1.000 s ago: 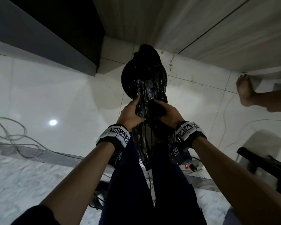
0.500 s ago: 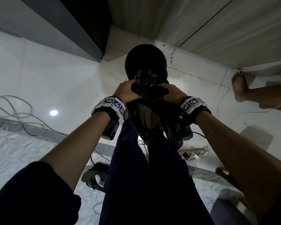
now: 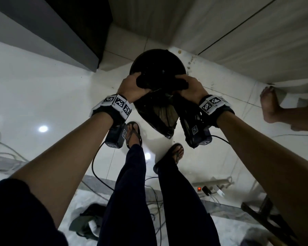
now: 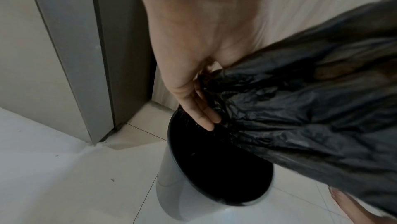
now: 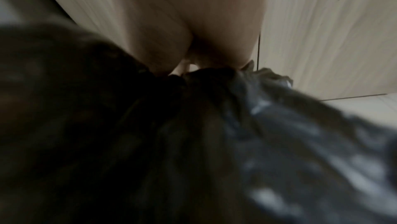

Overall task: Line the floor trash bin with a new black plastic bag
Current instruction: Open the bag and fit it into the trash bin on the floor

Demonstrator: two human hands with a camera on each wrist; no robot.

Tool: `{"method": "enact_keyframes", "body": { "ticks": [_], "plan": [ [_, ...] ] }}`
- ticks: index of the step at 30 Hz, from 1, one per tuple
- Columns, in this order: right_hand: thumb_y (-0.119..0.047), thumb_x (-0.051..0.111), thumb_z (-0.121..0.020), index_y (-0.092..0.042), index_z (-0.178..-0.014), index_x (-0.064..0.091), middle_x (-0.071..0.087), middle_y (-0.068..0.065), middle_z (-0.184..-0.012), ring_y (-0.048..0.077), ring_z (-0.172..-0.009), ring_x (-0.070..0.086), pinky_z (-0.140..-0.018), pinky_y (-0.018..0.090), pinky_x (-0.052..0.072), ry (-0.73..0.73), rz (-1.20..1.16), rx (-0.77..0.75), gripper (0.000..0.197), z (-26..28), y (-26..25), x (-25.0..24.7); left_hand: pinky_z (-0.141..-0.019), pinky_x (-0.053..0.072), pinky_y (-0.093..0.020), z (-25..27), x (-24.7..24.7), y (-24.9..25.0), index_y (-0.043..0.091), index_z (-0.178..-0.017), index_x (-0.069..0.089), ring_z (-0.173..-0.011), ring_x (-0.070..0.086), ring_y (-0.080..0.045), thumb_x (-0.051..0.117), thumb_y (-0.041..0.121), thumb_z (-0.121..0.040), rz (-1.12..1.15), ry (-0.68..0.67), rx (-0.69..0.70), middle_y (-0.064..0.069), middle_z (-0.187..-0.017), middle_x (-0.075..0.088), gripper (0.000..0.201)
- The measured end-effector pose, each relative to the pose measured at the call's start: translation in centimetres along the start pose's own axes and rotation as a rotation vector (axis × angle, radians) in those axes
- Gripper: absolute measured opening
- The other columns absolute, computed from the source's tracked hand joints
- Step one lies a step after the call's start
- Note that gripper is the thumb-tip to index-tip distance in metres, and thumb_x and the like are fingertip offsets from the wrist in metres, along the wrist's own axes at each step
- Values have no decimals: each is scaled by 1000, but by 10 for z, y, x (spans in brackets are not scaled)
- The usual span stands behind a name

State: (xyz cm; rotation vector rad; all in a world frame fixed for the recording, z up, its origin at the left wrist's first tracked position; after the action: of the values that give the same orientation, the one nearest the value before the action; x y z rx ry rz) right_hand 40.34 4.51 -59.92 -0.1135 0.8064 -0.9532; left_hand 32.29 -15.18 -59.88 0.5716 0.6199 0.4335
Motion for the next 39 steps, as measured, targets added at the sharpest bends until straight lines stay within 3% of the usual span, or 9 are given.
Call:
{"method": "enact_keyframes", "body": {
  "ticks": [10,16,18,20,24,28,32,37,39],
  "plan": [
    [-46,61,-90,-24,-143,41,46,3,-146,20,-133,44,-109,27,34,57,-183,39,61,-95,12,29,-110,37,-29,-99,3,-29,16,-152,17,-134,42,-18,81,44,-69,274,11,-93,-4,-150,39,108],
    [-32,78,-76,-28,-146,35,46,2,-142,15,-130,42,-104,21,33,-14,-340,15,82,-73,1,34,-97,36,-19,-90,21,-10,20,-150,18,-133,39,-21,78,-2,-68,143,-168,-11,-5,-147,39,104],
    [-47,79,-62,-37,-143,32,47,3,-141,22,-129,46,-109,36,38,-17,-224,-64,94,-64,-5,42,-89,45,-25,-90,23,-8,24,-141,35,-123,50,-27,73,-5,-68,109,-133,-8,-11,-135,50,87],
    [-49,72,-60,-38,-139,29,52,8,-133,32,-120,53,-96,48,47,-3,-48,-143,90,-57,-9,51,-76,51,-27,-92,21,-4,24,-122,48,-104,60,-26,68,-6,-69,166,-67,-3,-10,-115,59,64],
    [-13,59,-82,-11,-132,36,68,16,-100,39,-84,64,-61,34,40,184,23,-192,55,-49,-14,35,-56,45,-10,-99,9,6,21,-89,60,-77,58,-13,60,-9,-72,121,57,66,2,-85,60,35],
    [-1,51,-75,-10,-103,41,57,11,-76,31,-63,54,-53,39,38,349,-161,-229,31,-62,-18,-13,-65,41,-15,-101,-2,17,16,-64,58,-74,57,-14,46,-12,-69,36,128,173,2,-71,59,31],
    [5,44,-69,-5,-89,47,59,15,-82,31,-74,56,-64,42,48,345,-159,-350,23,-76,-35,-47,-69,46,-21,-101,-13,34,14,-56,63,-69,59,-15,43,-13,-63,28,141,205,5,-61,60,35],
    [-2,43,-69,-3,-101,70,68,14,-105,26,-101,63,-88,25,47,251,-197,-334,42,-96,-42,-59,-78,45,-13,-99,-16,53,22,-91,74,-84,57,-6,62,14,-79,61,120,104,7,-94,60,19],
    [-6,40,-68,-5,-103,72,70,14,-103,27,-100,65,-87,30,52,219,-207,-319,47,-100,-42,-61,-91,43,-21,-101,-8,54,29,-112,61,-100,52,-14,76,34,-71,-26,68,79,-1,-118,47,44]
  ]
}}
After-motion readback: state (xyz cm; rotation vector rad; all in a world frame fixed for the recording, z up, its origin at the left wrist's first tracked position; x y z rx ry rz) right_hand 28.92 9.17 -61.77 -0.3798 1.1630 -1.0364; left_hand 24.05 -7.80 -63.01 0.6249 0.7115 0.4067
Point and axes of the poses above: each hand's wrist, its own z-axis away from the middle knuckle, its own x-axis out of the palm, y = z × x, the point moved 9 cm from there along -z, towards the middle knuckle
